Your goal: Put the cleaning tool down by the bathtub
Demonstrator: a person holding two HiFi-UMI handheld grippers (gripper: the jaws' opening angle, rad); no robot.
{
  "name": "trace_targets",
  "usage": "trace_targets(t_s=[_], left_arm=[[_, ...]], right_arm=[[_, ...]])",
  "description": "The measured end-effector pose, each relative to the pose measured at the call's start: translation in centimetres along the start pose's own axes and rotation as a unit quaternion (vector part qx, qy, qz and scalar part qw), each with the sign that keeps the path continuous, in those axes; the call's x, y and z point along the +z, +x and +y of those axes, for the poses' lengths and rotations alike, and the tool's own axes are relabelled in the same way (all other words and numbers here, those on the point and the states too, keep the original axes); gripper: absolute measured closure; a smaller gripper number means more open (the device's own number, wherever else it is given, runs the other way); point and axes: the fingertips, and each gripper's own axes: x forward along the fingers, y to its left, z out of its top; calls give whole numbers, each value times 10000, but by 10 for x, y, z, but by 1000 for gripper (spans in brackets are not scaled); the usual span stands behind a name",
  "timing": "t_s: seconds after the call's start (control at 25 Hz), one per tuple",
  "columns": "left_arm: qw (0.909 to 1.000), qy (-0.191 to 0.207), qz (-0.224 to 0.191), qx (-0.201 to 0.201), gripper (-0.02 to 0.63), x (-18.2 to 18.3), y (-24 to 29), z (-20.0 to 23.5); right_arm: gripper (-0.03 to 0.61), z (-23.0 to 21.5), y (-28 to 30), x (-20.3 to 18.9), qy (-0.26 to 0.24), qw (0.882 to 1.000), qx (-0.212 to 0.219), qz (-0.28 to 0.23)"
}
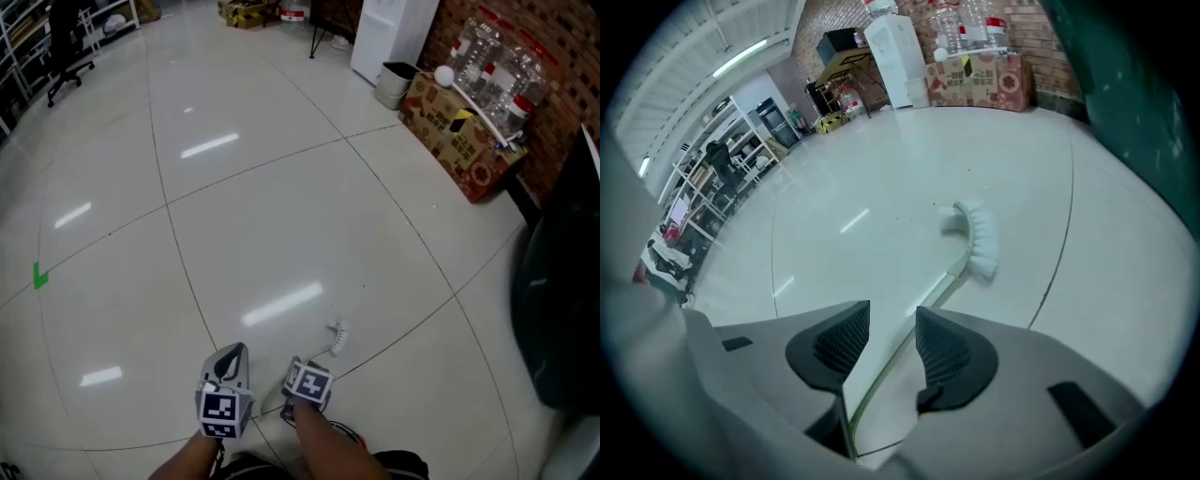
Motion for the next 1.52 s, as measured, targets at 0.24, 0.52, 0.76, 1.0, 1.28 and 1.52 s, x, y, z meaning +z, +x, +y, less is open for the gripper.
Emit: trace_targets(t_s=[0.24, 0.52, 0.76, 1.0, 1.28, 1.52], left_arm=[[9997, -83, 222, 11, 609, -29, 5, 6], [9993, 23, 378, 61, 609, -48, 6, 15], [9993, 104, 351, 45, 609, -49, 9, 10], [9993, 219, 305, 18, 609, -44, 4, 6], [9979, 472, 430, -114, 609, -17, -6, -12], [9963, 548, 651, -75, 609, 63, -33, -32]], right_arm=[[383, -11, 27, -16, 22, 9991, -276, 314], [367, -8, 51, -35, 227, 9970, -65, 742], [371, -25, 51, -30, -115, 9968, -564, 555], [453, -24, 50, -36, 487, 9958, -355, 690], [518, -42, 6, -7, 365, 9980, -256, 451], [518, -37, -86, 54, 190, 9991, 300, 241]])
